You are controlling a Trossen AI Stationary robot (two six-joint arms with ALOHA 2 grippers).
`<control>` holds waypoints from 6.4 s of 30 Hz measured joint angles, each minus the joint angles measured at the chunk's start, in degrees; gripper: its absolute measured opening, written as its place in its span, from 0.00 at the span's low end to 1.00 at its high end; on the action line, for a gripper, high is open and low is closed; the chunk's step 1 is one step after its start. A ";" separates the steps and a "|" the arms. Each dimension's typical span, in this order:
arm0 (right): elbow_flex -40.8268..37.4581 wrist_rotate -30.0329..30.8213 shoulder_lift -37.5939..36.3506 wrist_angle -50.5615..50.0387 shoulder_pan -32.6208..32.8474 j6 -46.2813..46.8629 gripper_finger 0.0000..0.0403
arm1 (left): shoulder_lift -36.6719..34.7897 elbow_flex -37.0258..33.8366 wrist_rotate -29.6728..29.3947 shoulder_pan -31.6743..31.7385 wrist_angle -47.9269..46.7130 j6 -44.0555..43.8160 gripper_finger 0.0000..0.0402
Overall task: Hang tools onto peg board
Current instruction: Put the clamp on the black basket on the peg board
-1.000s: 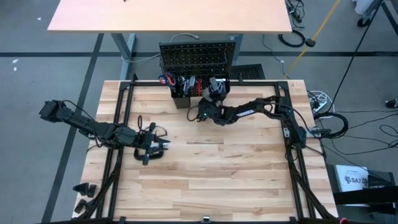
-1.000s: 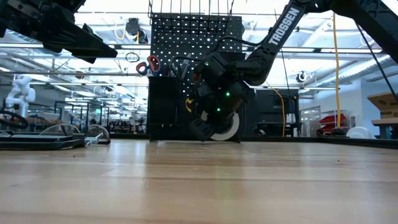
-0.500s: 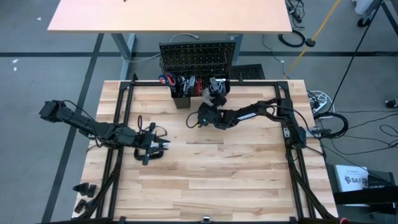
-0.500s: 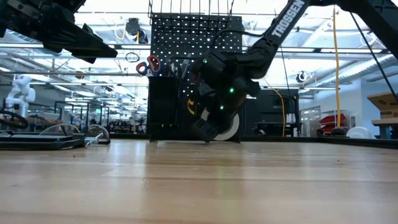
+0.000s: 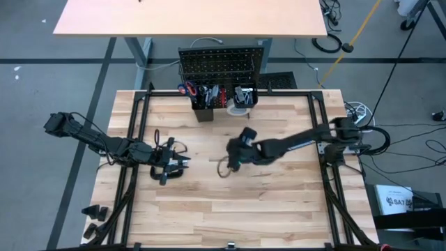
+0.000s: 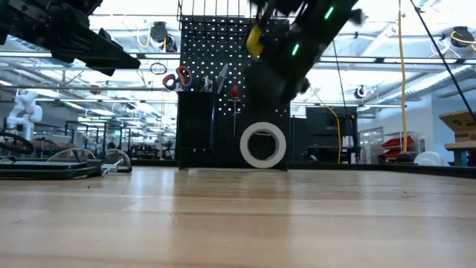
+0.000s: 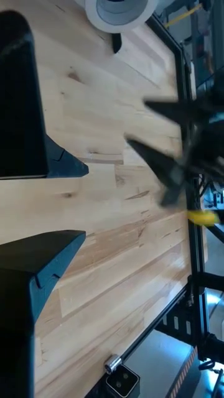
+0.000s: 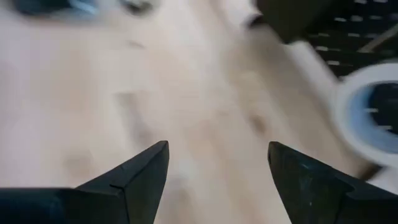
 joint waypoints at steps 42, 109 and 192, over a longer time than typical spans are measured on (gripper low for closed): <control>-2.56 -14.67 -6.59 13.70 16.12 -3.21 0.64 | 19.85 10.75 -1.86 -2.27 -42.57 -33.28 0.21; 15.47 -30.33 18.28 25.11 4.73 -16.65 0.64 | 4.80 14.80 -9.18 4.56 -28.50 -9.98 0.00; 49.12 17.04 -2.38 18.30 -4.95 -75.65 0.07 | -7.13 5.92 -30.73 13.44 -44.48 -38.38 0.00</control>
